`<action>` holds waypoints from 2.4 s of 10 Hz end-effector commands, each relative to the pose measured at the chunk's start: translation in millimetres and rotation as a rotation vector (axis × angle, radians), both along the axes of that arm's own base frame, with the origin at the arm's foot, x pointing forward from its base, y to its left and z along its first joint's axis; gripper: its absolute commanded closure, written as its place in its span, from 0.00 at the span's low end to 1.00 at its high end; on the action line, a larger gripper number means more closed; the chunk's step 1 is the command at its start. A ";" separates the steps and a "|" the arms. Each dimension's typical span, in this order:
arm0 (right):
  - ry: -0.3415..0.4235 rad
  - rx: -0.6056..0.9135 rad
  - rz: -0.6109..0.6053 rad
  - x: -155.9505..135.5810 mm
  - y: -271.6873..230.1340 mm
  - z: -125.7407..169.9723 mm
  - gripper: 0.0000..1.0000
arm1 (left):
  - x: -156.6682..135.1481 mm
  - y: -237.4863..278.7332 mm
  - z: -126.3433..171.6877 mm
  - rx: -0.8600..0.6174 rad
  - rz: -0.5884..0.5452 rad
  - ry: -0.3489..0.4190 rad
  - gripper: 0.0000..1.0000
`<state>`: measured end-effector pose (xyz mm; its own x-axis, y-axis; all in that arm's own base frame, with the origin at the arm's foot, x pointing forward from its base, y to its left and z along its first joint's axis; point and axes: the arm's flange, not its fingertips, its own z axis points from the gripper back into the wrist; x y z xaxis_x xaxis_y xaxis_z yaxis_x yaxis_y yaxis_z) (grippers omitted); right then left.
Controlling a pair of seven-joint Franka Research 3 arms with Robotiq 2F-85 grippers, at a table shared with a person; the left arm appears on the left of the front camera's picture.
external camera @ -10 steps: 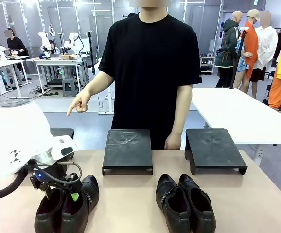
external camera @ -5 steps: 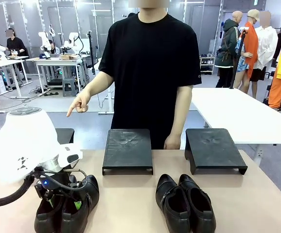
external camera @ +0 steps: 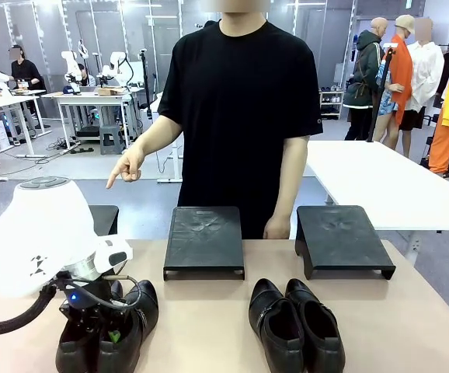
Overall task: Place the shoes on the stand as instructed by the person.
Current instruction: Pick up one pair of Shoes and place it on the Shoes Stand indicated by the person.
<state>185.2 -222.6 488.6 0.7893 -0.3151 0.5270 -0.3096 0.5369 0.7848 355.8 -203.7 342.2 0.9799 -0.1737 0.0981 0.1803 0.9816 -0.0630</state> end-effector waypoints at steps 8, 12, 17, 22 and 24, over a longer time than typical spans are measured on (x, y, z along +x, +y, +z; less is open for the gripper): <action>-0.025 -0.001 0.002 0.5 0.5 1.1 0.00 | -53.4 33.0 104.1 0.029 -0.008 -0.154 1.00; -0.025 -0.001 0.002 0.5 0.5 1.1 0.00 | -35.4 90.6 166.3 0.023 0.067 -0.264 1.00; -0.025 -0.001 0.002 0.5 0.5 1.1 0.00 | -29.1 134.7 173.7 0.004 0.085 -0.272 1.00; -0.025 -0.001 0.002 0.5 0.5 1.1 0.00 | -29.6 139.5 164.7 0.012 0.063 -0.254 0.93; -0.025 -0.001 0.002 0.5 0.5 1.1 0.00 | -5.1 151.5 164.7 0.010 0.115 -0.326 0.93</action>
<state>186.2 -221.8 488.7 0.7907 -0.3136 0.5257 -0.3099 0.5356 0.7856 332.1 -57.3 502.1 0.9311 -0.0948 0.3521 0.1068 0.9942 -0.0150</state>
